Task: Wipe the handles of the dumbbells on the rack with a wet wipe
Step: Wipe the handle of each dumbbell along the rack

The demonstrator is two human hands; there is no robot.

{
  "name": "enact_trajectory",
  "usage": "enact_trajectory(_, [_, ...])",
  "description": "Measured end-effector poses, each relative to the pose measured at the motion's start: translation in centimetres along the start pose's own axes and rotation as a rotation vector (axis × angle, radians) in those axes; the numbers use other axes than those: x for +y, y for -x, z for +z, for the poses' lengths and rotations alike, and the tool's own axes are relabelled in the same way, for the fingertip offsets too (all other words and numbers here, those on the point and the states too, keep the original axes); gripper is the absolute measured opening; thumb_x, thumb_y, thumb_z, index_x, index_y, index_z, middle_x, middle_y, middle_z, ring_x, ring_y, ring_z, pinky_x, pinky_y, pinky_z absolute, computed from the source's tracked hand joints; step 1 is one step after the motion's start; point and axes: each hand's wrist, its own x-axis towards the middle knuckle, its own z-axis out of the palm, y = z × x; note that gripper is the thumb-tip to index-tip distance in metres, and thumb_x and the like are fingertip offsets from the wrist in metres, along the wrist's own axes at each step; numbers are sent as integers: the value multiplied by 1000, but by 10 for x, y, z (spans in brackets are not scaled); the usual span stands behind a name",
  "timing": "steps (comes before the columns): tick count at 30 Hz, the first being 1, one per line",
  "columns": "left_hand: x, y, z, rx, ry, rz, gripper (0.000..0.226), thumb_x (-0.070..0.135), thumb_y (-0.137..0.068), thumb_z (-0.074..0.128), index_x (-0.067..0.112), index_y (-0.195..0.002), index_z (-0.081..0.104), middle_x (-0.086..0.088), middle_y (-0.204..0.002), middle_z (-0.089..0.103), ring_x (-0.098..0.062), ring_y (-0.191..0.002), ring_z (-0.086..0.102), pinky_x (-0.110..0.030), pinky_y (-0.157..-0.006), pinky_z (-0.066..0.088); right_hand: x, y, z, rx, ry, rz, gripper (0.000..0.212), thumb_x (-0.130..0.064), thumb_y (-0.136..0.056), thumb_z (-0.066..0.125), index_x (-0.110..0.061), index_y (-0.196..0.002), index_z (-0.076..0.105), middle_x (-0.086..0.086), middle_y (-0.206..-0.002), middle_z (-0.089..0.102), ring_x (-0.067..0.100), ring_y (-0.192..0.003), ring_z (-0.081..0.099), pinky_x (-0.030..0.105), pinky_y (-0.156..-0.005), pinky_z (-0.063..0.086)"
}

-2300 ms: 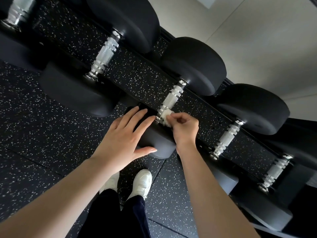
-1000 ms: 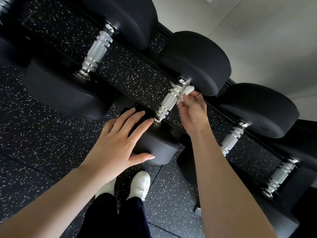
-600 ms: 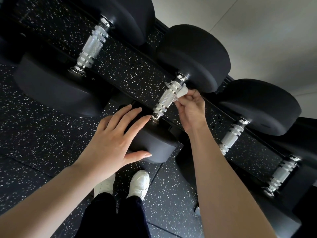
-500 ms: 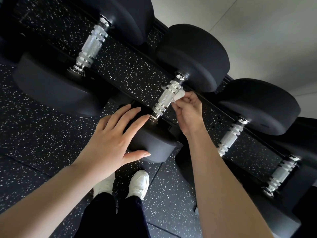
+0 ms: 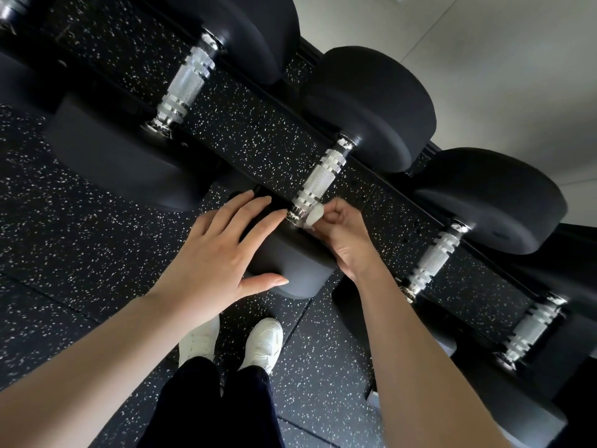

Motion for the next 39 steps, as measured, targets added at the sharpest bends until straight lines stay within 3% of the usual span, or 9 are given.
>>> enact_trajectory(5, [0,1,1,7,7,-7,77,66,-85,34,15,-143,41,-8,-146,42,-28,-138,34,-44,-100,33,-2,10,1,40,156,-15,24,13,-80,61,-9,-74,54,2,-68,71,19,-67,63,33,-71,46])
enact_trajectory(10, [0,1,2,21,30,-2,77,66,-84,34,15,-141,43,-9,-144,44,-29,-137,36,-47,-98,38,-3,23,3,105,302,-108,11,7,-81,64,-1,-87,60,14,-83,71,16,-71,63,29,-69,48])
enact_trajectory(14, [-2,1,1,21,67,-5,77,68,-83,33,19,-140,44,-5,-145,44,-26,-138,33,-45,-99,37,-4,27,7,150,496,-252,24,0,-79,70,-23,-77,63,-2,-76,69,12,-71,63,27,-70,48])
enact_trajectory(18, [-4,0,-1,27,118,9,77,70,-79,34,22,-138,45,-2,-143,45,-24,-137,34,-42,-99,38,-12,28,14,147,615,-314,25,-9,-78,73,-29,-72,61,-14,-71,62,-3,-62,54,11,-60,40])
enact_trajectory(21, [-11,-1,-2,20,165,17,79,71,-78,35,21,-139,42,-2,-143,44,-23,-137,35,-42,-99,40,-17,23,20,158,743,-365,17,-14,-76,76,-26,-72,64,-16,-66,60,2,-59,52,19,-62,42])
enact_trajectory(24, [-19,3,-1,43,229,12,83,69,-77,44,18,-142,38,-5,-146,41,-24,-137,34,-46,-100,41,-22,19,29,157,831,-371,7,-17,-76,76,-18,-78,69,-8,-73,66,15,-63,57,32,-66,49])
enact_trajectory(27, [-24,6,0,72,231,-12,87,69,-74,50,21,-143,30,-5,-146,40,-26,-135,33,-47,-99,42,-30,16,36,137,936,-384,6,-19,-78,75,-16,-81,72,0,-70,62,10,-59,51,29,-62,46])
enact_trajectory(31, [-27,5,0,77,286,-60,92,73,-69,49,24,-143,27,-5,-144,42,-24,-133,32,-45,-98,43,-37,12,39,88,1170,-352,10,-32,-82,69,-24,-88,71,-13,-57,43,7,-54,45,25,-56,39])
enact_trajectory(39, [-31,3,-1,-16,387,-94,100,74,-68,56,29,-151,23,3,-153,26,-19,-140,18,-43,-109,33,-45,7,48,30,1285,-291,15,-32,-86,64,-19,-92,70,-2,-56,55,15,-53,53,30,-56,44])
